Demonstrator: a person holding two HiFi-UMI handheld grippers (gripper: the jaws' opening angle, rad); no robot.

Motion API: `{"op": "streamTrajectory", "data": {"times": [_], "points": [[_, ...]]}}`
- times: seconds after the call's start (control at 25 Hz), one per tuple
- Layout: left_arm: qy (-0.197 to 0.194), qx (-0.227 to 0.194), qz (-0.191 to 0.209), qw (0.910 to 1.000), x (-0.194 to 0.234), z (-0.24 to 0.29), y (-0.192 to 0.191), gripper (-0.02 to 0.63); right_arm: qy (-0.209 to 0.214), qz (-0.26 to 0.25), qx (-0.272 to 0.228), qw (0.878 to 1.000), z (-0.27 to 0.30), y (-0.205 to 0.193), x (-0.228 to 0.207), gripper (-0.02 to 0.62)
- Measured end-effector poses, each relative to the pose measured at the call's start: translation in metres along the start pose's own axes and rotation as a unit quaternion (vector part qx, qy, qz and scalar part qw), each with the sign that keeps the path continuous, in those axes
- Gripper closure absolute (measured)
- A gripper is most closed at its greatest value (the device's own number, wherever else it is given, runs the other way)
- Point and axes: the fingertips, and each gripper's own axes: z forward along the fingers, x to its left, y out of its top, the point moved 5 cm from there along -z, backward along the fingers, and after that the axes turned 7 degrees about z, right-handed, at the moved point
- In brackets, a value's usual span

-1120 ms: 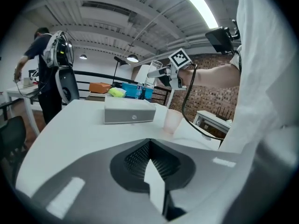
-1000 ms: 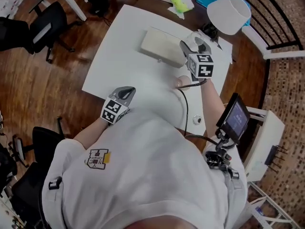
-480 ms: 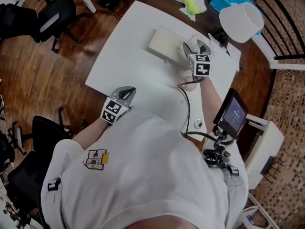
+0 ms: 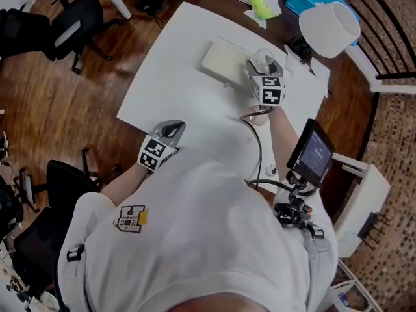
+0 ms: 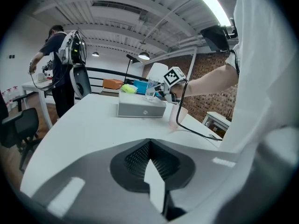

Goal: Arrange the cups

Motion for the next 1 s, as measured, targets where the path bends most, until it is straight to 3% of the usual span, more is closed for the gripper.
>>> {"op": "streamTrajectory", "data": {"times": [0.8, 1.0], "points": [[-0.010, -0.005, 0.001, 0.9999, 0.0027, 0.0095, 0.0039, 0.606, 0.005, 0.010, -0.023, 1.000, 0.0016, -0.0034, -0.0032, 0.314], [-0.010, -0.006, 0.001, 0.9999, 0.0023, 0.0081, 0.0032, 0.606, 0.019, 0.029, -0.029, 0.999, 0.0003, -0.0077, -0.0032, 0.283]]}}
